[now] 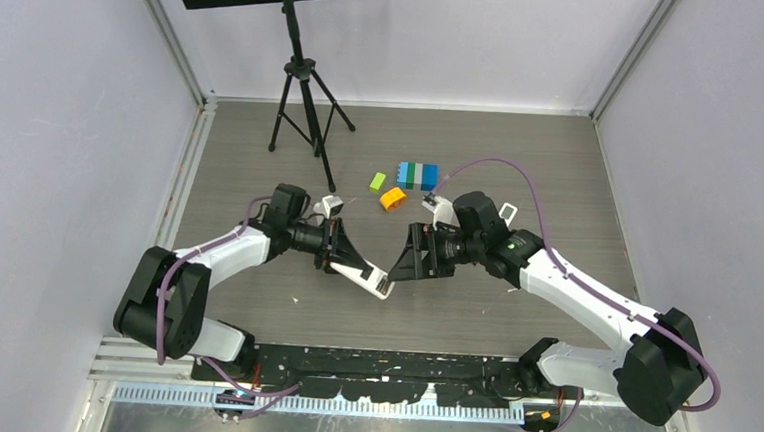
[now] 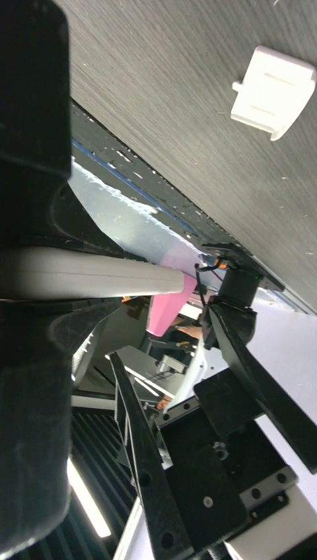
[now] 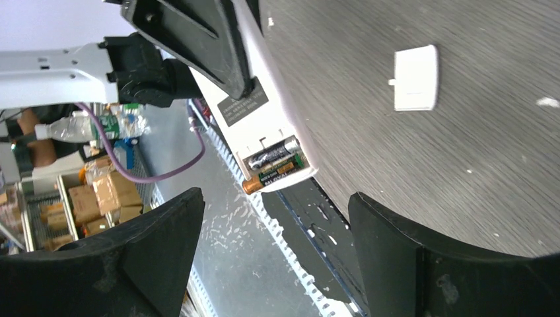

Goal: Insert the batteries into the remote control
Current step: Load the battery into the remote control.

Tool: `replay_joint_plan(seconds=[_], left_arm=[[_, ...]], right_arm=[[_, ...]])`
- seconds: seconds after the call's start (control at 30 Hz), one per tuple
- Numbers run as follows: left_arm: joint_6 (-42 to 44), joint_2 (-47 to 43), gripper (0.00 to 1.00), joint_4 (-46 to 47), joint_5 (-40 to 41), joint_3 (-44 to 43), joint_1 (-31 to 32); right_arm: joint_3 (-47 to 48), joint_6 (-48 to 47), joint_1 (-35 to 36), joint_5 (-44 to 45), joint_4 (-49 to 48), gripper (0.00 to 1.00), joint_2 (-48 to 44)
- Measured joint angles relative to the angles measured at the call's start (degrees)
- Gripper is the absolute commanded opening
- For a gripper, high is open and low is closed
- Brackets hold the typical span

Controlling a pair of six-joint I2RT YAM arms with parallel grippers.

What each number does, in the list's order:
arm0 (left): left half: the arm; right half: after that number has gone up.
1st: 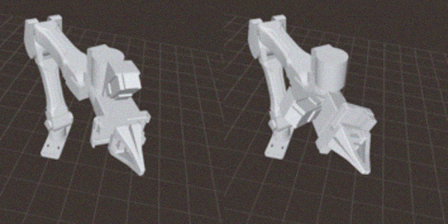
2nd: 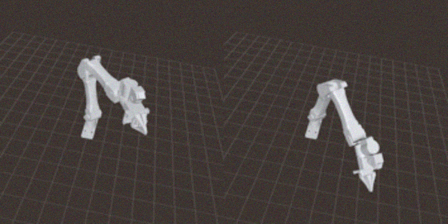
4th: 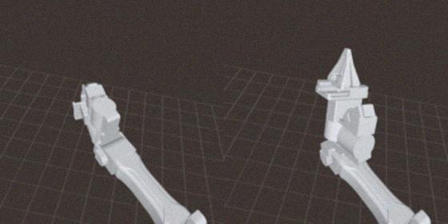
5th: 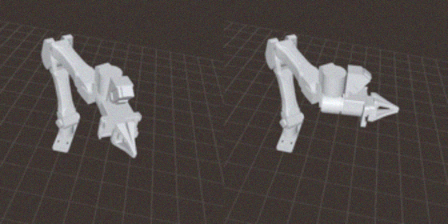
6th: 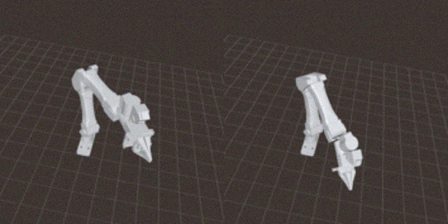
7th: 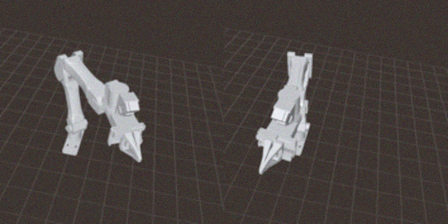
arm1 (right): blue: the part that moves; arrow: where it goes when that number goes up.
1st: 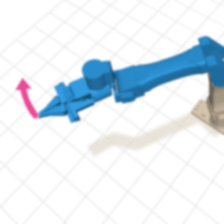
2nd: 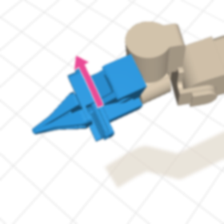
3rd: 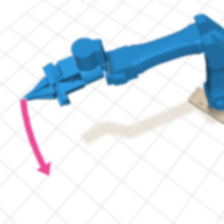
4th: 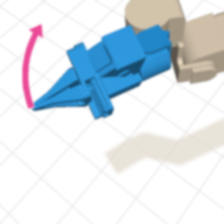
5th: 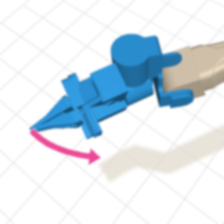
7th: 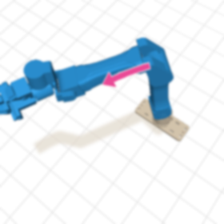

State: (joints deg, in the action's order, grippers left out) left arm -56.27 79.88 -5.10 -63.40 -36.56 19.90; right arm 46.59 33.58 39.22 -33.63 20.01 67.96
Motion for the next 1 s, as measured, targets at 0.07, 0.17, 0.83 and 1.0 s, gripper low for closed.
replay_joint_plan(seconds=[0.07, 0.17, 0.83, 1.0], left_arm=[[1.7, -0.4, 0.00, -1.6, -1.2, 0.0, 0.1], [3.9, -0.6, 0.00, -3.7, -2.4, 0.0, 0.3], [6.2, -4.2, 0.00, -6.7, -4.6, 0.0, 1.8], [6.4, -4.2, 0.00, -6.8, -4.6, 0.0, 1.9]], right_arm=[[0.0, -0.3, 0.4, -2.1, -1.8, 0.86, 0.6], [-0.2, -0.6, 1.7, -4.3, -4.2, 0.86, 1.1], [-0.7, -7.6, 7.7, -6.5, -5.5, 0.72, 6.3], [-1.0, -7.6, 7.9, -7.8, -6.3, 0.63, 6.3]])
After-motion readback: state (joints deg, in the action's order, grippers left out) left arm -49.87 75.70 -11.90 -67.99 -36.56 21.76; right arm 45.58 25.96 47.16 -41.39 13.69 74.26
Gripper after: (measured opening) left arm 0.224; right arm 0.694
